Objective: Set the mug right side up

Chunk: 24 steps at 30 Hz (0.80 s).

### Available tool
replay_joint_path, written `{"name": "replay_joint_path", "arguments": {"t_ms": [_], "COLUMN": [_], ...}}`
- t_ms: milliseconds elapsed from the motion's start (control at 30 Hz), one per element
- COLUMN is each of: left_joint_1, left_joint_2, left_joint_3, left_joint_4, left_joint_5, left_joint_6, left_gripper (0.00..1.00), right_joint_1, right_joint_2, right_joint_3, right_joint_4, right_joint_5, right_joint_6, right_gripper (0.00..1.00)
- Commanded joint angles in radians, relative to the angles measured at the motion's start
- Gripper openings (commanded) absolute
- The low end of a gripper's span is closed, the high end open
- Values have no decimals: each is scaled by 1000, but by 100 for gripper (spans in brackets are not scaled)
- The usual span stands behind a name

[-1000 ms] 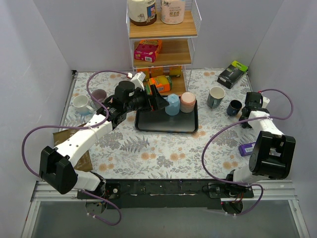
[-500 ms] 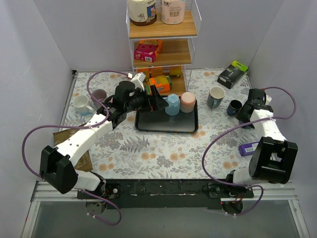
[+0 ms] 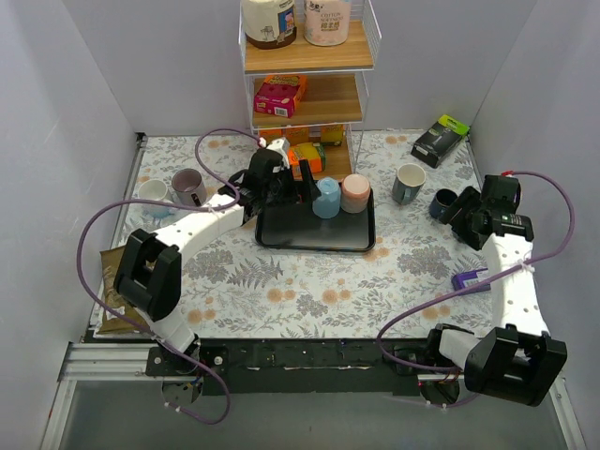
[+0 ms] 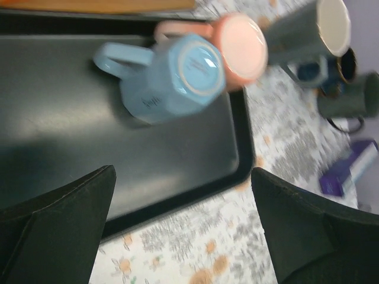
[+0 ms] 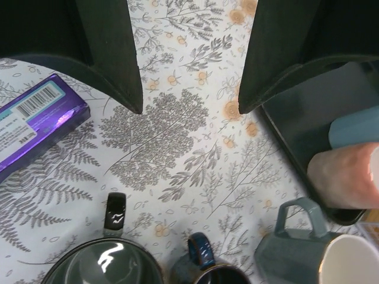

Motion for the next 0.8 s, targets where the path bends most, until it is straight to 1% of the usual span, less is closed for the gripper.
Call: {"name": "replay_joint_path", "arguments": {"t_ms": [0,67,100,233,400,433,467,500,633,700,767], "left_joint_1": [4,6,4,6,1,1,1,3,1,1,1], "left_joint_2": [66,112,132,246,321,338,359,370,437,474,493], "left_joint_3": [103,135,181,261,305,324,336,347,417,448,463], "left_joint_4": [7,-26,-46,-96,-106,-129,-135,-142,-157,-163,-169], "left_joint_5": [-309,-385,-421,-425,-471,-500,-509,-512,-492,-478,-462], "left_joint_6": [-104,-146,-170,-297,-436,-459,-495,-508,-514,-513,-491], "left_gripper": [98,98,98,98,97,95,91,90,82,71,67], "right_joint_1": [1,2,4,4,2,4,4,4,5,5,7], "right_joint_2": [-49,-59,-69,-87,-104,-107,-108,-115,-121,-119,-116], "right_joint_3": [43,49,52,57,32,28,25,19,9,9,14], "right_joint_4": [-22,-34,-39,-68,-62,-57,-57,-57,-56,-54,-51], "right_joint_5": [-133,-140,-140,-118,-153,-157,-157,-157,-154,-154,-155], "right_joint_6": [11,9,3,-1,9,11,11,11,11,9,9], "right_gripper": [73,73,73,72,70,70,70,70,70,69,69]}}
